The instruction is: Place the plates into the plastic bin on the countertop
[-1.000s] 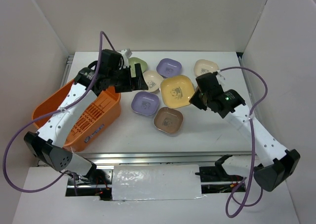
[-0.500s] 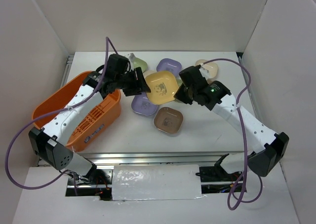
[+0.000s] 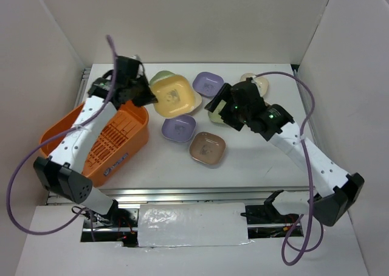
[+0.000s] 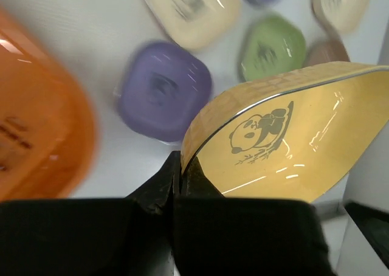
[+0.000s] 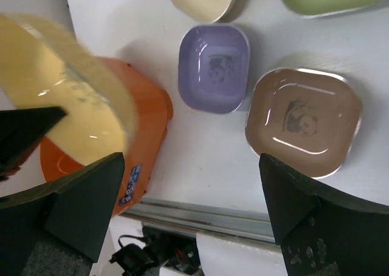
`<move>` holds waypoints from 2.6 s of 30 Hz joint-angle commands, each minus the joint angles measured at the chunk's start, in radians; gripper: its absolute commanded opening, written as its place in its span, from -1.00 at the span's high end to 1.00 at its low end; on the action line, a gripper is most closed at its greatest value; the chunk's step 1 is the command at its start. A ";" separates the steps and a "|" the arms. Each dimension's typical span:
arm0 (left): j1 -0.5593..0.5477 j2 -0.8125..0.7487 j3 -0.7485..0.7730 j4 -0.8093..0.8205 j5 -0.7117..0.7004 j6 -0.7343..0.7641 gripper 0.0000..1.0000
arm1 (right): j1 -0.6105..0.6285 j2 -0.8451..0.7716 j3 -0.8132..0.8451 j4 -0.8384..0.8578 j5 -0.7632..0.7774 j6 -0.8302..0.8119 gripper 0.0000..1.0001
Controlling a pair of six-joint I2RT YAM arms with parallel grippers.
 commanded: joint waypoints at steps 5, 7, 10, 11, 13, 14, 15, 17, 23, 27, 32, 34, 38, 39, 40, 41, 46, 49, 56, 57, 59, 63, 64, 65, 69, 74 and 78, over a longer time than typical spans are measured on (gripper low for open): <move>0.282 -0.227 -0.015 -0.092 -0.222 -0.025 1.00 | -0.155 -0.105 -0.143 -0.001 -0.005 -0.114 -1.00; 0.364 -0.232 -0.098 -0.099 -0.220 -0.019 1.00 | -0.204 -0.105 -0.213 0.010 -0.054 -0.134 -1.00; 0.488 -0.223 -0.236 -0.039 -0.109 0.007 1.00 | -0.260 -0.110 -0.299 0.063 -0.106 -0.180 -1.00; 0.509 -0.208 -0.282 -0.028 -0.086 0.011 1.00 | -0.274 -0.105 -0.312 0.071 -0.128 -0.201 -1.00; 0.554 -0.192 -0.319 0.022 -0.032 0.031 1.00 | -0.306 -0.086 -0.333 0.082 -0.137 -0.224 -1.00; 0.571 -0.163 -0.333 0.020 -0.030 0.033 1.00 | -0.315 -0.069 -0.335 0.084 -0.142 -0.240 -1.00; 0.576 -0.148 -0.337 0.023 -0.032 0.031 1.00 | -0.324 -0.059 -0.347 0.090 -0.149 -0.250 -1.00; 0.599 -0.104 -0.356 0.045 -0.035 0.031 1.00 | -0.338 -0.044 -0.363 0.119 -0.158 -0.277 -1.00; 0.649 0.002 -0.334 0.079 -0.085 0.031 1.00 | -0.352 0.000 -0.419 0.163 -0.209 -0.304 -1.00; 0.662 0.091 -0.330 0.084 -0.130 0.036 1.00 | -0.350 0.028 -0.427 0.182 -0.227 -0.312 -1.00; 0.672 0.170 -0.360 0.133 -0.130 0.028 0.36 | -0.335 0.059 -0.433 0.196 -0.221 -0.312 -1.00; 0.669 0.174 -0.357 0.154 -0.124 0.028 -0.05 | -0.327 0.063 -0.448 0.209 -0.223 -0.310 -1.00; 0.655 0.158 -0.301 0.119 -0.145 0.035 -0.60 | -0.311 0.071 -0.479 0.245 -0.228 -0.309 -1.00; 0.648 0.148 -0.282 0.103 -0.159 0.039 -0.64 | -0.303 0.076 -0.479 0.245 -0.217 -0.306 -1.00; 0.633 0.116 -0.247 0.066 -0.200 0.042 -0.65 | -0.288 0.089 -0.479 0.242 -0.202 -0.294 -1.00; 0.622 0.095 -0.229 0.046 -0.232 0.045 -0.72 | -0.283 0.099 -0.484 0.243 -0.179 -0.289 -1.00; 0.554 -0.045 -0.118 -0.049 -0.372 0.054 -0.99 | -0.242 0.148 -0.514 0.280 -0.152 -0.244 -0.82; 0.515 -0.109 -0.081 -0.083 -0.389 0.076 -0.99 | -0.226 0.178 -0.539 0.314 -0.154 -0.215 -0.59; 0.335 -0.155 -0.064 -0.120 -0.243 0.117 -0.99 | -0.168 0.254 -0.547 0.341 -0.143 -0.156 0.62; 0.307 -0.154 -0.067 -0.112 -0.207 0.117 -0.99 | -0.156 0.249 -0.547 0.329 -0.135 -0.151 0.69; 0.206 -0.137 -0.057 -0.111 -0.176 0.114 -0.99 | -0.143 0.225 -0.542 0.306 -0.096 -0.143 0.86; 0.030 -0.006 0.032 -0.102 -0.101 0.140 -0.99 | -0.114 0.131 -0.530 0.204 -0.036 -0.143 1.00; -0.036 0.027 0.055 -0.111 -0.087 0.146 -0.99 | -0.107 0.082 -0.522 0.171 -0.017 -0.143 1.00; -0.070 0.059 0.078 -0.117 -0.070 0.172 -0.99 | -0.096 0.059 -0.493 0.139 0.022 -0.143 1.00; -0.209 0.231 0.207 -0.175 -0.045 0.206 -0.99 | -0.065 -0.070 -0.421 0.004 0.053 -0.157 1.00; -0.292 0.312 0.230 -0.175 0.030 0.231 -0.99 | -0.082 -0.144 -0.329 -0.051 -0.005 -0.174 1.00; -0.329 0.349 0.244 -0.187 0.024 0.237 -0.48 | -0.087 -0.188 -0.291 -0.056 -0.030 -0.168 1.00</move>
